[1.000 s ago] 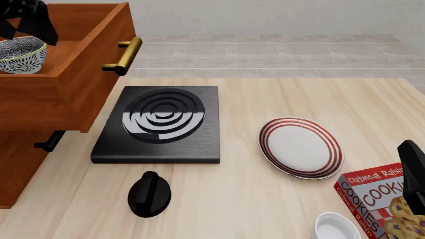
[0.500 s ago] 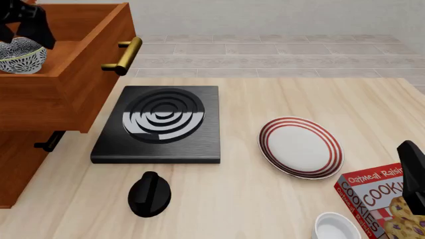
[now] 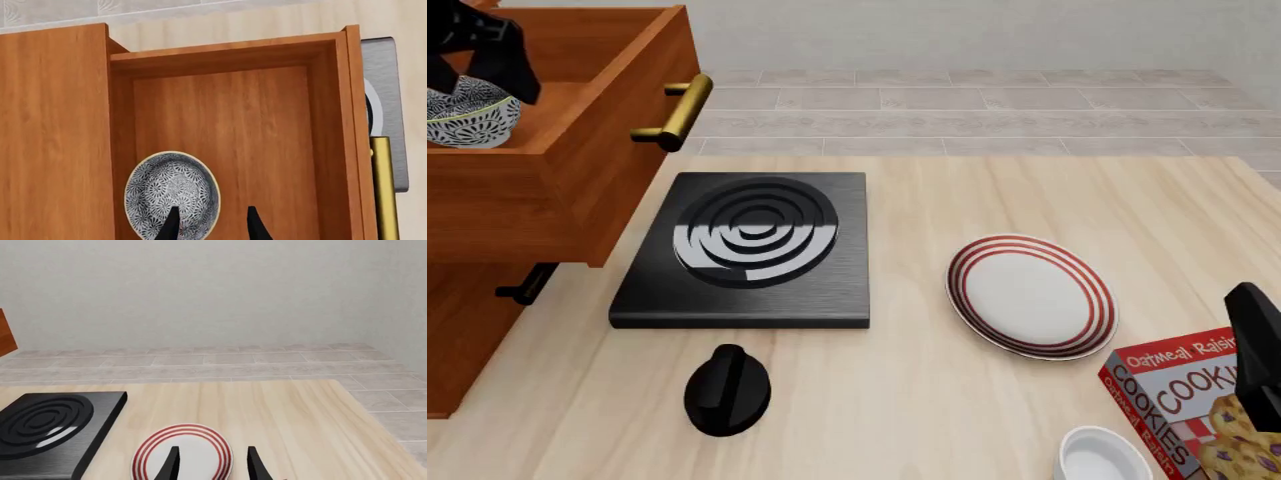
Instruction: Pick the akita bowl in the top layer of the wooden cabinet and place it on the plate.
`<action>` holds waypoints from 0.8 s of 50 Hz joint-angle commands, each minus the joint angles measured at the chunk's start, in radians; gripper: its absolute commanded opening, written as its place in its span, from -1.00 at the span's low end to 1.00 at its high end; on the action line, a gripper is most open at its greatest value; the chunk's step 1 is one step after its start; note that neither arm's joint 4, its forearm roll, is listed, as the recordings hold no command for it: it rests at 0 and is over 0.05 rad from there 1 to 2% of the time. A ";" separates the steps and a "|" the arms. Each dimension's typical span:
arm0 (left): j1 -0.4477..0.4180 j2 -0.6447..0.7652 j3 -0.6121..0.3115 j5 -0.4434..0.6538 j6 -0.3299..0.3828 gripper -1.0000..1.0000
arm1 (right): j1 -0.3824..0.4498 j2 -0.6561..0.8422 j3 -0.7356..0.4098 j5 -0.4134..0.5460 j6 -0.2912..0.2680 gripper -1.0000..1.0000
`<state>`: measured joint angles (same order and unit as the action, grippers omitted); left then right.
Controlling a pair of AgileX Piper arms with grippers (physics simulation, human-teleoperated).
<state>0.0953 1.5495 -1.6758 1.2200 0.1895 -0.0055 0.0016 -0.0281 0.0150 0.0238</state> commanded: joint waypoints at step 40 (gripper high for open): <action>-0.003 0.034 0.007 0.000 -0.034 1.00 | -0.001 0.000 0.000 0.002 0.003 1.00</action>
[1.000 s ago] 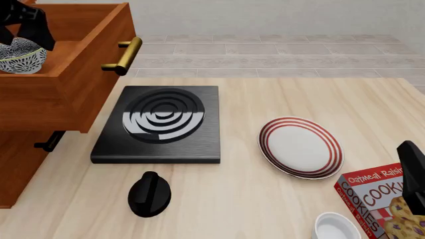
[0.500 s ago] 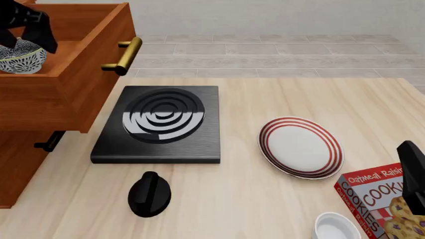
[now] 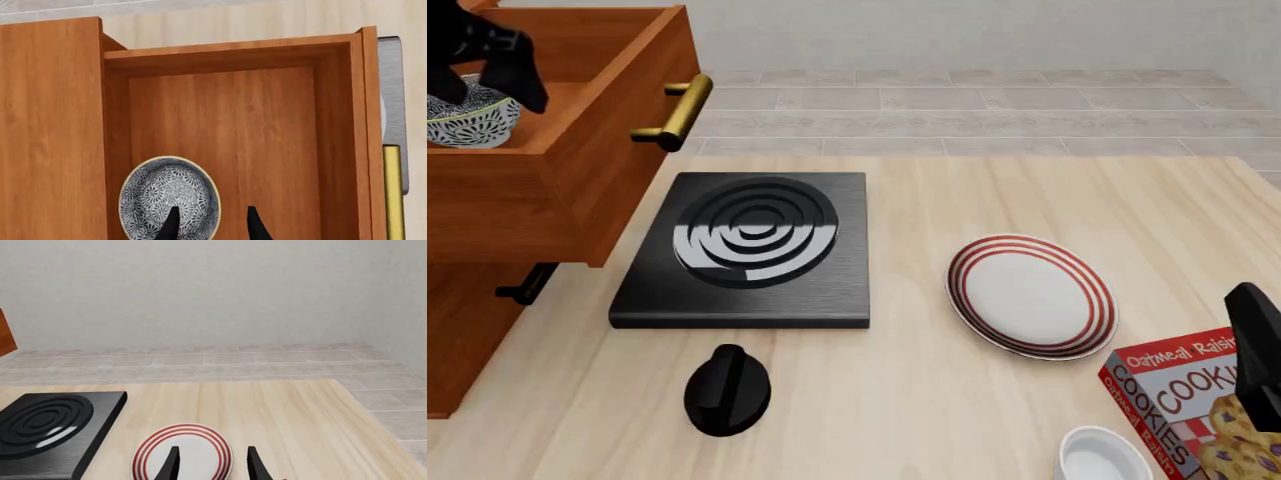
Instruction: Pick the akita bowl in the top layer of the wooden cabinet and place it on the plate.
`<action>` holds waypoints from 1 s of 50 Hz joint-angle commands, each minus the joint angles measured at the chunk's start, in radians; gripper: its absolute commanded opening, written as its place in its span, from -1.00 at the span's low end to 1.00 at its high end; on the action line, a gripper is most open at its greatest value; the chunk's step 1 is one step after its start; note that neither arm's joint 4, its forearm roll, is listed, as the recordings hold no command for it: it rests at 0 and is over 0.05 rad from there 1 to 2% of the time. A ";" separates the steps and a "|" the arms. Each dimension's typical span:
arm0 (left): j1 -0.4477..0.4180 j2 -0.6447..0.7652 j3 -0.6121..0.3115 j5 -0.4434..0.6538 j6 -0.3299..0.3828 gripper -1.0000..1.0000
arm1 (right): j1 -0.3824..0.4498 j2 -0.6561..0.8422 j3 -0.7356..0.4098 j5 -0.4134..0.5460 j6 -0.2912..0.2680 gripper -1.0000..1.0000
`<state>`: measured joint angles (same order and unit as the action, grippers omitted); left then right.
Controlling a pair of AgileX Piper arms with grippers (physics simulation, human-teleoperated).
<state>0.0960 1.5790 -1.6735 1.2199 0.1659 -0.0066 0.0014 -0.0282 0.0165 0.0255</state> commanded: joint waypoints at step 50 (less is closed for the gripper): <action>-0.001 0.021 0.069 -0.033 -0.046 1.00 | 0.000 0.000 0.000 0.001 -0.002 1.00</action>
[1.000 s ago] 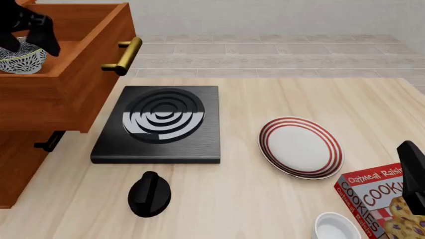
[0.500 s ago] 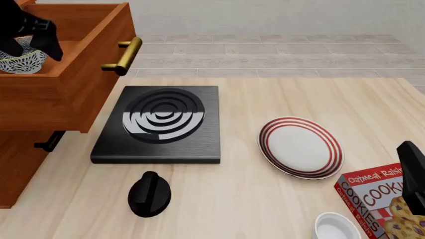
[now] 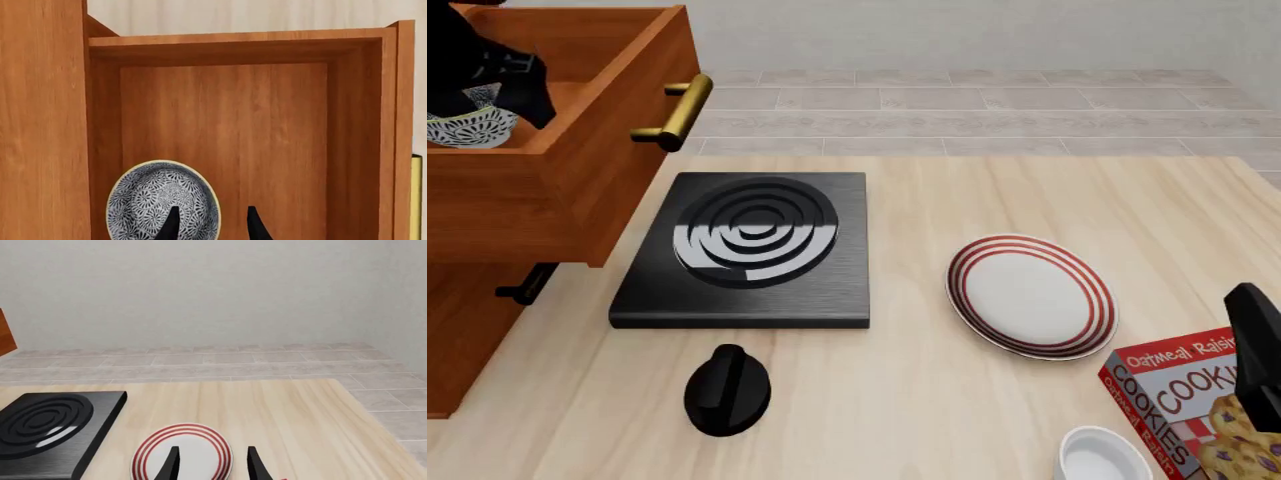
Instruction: Pick the akita bowl in the top layer of the wooden cabinet and place it on the plate.
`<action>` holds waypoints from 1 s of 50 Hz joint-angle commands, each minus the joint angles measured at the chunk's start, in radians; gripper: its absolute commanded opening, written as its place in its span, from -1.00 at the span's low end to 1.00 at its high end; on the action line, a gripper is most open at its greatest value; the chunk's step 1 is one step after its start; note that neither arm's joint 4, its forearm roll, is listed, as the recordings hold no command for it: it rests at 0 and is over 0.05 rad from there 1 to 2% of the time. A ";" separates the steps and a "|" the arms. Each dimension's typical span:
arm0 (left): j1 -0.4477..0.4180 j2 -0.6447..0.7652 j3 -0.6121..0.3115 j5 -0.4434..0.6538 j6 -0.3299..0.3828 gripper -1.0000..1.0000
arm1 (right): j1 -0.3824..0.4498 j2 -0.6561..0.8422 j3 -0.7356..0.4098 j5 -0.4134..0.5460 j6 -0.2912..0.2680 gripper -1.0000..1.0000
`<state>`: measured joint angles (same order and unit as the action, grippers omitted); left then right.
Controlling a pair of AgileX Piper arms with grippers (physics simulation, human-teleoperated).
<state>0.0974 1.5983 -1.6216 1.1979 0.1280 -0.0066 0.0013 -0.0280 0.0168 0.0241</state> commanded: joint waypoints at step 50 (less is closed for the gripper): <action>-0.050 0.005 -0.035 -0.014 -0.035 -1.00 | 0.000 0.000 -0.001 -0.001 0.001 1.00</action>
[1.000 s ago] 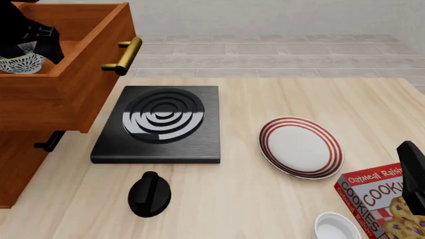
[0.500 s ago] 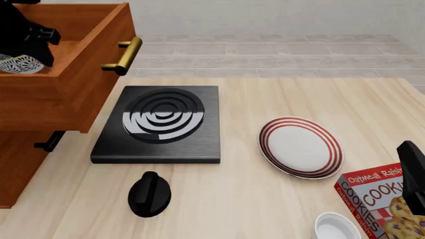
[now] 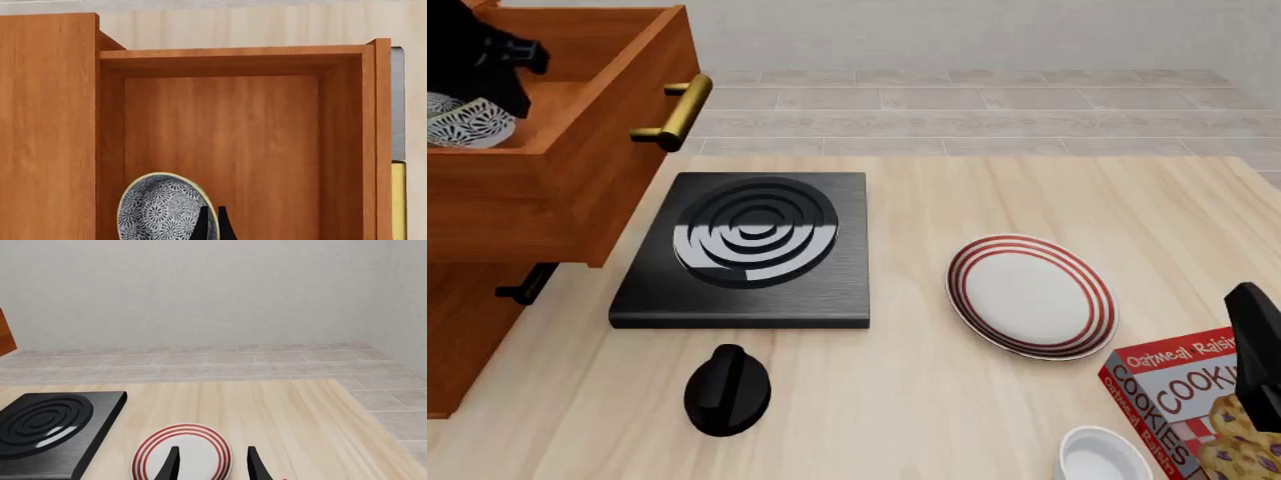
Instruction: Pick the akita bowl in the top layer of the wooden cabinet and place it on the plate.
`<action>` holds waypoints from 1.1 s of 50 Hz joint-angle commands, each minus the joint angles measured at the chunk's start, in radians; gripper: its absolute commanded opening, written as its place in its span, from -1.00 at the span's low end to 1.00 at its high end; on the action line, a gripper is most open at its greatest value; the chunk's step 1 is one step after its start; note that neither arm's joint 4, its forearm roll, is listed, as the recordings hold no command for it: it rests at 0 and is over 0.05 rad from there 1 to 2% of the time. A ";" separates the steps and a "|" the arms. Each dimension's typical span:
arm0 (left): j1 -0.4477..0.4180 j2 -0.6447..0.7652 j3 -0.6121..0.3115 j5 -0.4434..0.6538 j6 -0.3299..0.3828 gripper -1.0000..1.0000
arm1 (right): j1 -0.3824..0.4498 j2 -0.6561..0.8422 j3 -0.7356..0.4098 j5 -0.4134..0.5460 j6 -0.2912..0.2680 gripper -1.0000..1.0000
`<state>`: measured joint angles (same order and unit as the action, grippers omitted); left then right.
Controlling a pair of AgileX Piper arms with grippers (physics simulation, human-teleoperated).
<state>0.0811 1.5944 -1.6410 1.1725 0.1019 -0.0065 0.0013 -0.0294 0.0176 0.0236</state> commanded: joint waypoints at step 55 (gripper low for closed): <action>-0.102 -0.045 -0.117 0.047 0.001 -1.00 | 0.001 0.000 -0.004 -0.003 -0.002 1.00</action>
<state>-0.0236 1.5632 -1.7480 1.2199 0.0865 -0.0060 0.0009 -0.0332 0.0150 0.0248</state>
